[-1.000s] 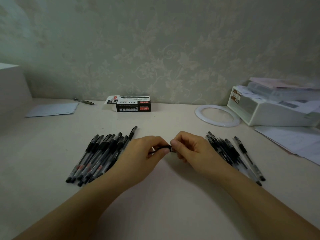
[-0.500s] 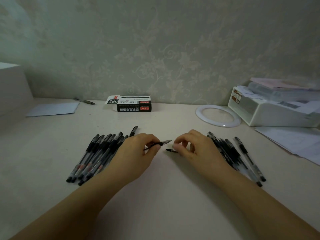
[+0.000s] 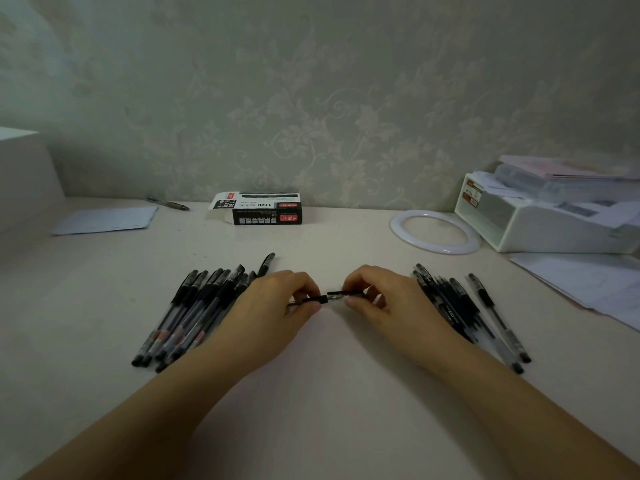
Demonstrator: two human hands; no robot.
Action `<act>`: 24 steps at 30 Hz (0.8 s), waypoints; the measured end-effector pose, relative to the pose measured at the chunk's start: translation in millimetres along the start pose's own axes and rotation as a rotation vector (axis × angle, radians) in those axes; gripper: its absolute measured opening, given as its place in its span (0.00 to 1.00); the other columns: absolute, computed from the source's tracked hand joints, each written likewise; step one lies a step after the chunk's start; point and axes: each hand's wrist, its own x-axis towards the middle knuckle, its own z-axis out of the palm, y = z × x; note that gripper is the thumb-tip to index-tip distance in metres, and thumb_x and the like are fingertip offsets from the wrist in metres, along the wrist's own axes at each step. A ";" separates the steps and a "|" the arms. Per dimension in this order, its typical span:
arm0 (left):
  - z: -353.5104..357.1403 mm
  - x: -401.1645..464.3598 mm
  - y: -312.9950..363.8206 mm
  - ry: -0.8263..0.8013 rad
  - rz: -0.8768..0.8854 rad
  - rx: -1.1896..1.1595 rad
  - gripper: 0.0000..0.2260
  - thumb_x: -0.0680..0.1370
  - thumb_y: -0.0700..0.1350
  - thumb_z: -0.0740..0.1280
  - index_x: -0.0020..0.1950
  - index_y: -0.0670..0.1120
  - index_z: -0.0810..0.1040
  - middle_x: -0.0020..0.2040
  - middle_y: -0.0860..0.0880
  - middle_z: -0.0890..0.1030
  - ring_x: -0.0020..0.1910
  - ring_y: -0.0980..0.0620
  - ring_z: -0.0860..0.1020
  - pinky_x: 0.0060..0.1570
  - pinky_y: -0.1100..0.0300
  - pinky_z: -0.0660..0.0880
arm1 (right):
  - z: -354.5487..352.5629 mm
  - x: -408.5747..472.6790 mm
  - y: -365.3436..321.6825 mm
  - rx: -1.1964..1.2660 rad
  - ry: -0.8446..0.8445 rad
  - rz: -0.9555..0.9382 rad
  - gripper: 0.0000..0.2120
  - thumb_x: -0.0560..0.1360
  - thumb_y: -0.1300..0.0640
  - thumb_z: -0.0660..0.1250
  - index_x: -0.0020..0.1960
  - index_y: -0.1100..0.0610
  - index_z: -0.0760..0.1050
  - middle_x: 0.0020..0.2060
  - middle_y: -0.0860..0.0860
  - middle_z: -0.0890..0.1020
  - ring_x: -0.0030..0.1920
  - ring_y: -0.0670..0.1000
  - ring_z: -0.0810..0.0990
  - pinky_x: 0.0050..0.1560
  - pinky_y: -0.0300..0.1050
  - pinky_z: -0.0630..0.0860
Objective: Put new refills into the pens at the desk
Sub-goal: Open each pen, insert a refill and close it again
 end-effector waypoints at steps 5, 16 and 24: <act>-0.4 0.0 3.1 0.023 0.002 -0.071 0.05 0.75 0.50 0.70 0.46 0.52 0.74 0.37 0.60 0.75 0.39 0.67 0.74 0.37 0.76 0.67 | 1.6 0.0 -2.1 0.156 0.011 0.024 0.04 0.76 0.57 0.70 0.49 0.50 0.81 0.44 0.43 0.83 0.44 0.44 0.80 0.47 0.35 0.76; -3.2 -1.7 8.6 0.023 0.076 -0.078 0.05 0.76 0.49 0.69 0.43 0.49 0.76 0.34 0.57 0.75 0.37 0.59 0.74 0.37 0.71 0.68 | 0.2 -0.9 1.8 0.434 -0.068 0.178 0.05 0.77 0.53 0.70 0.43 0.50 0.84 0.34 0.50 0.85 0.35 0.44 0.81 0.40 0.37 0.77; -3.4 -1.3 10.6 -0.002 0.053 -0.103 0.05 0.77 0.48 0.68 0.43 0.50 0.75 0.35 0.56 0.77 0.36 0.57 0.74 0.34 0.68 0.68 | -0.1 -0.7 -2.1 0.435 -0.075 0.205 0.08 0.77 0.51 0.69 0.40 0.49 0.83 0.33 0.50 0.84 0.33 0.44 0.79 0.36 0.36 0.74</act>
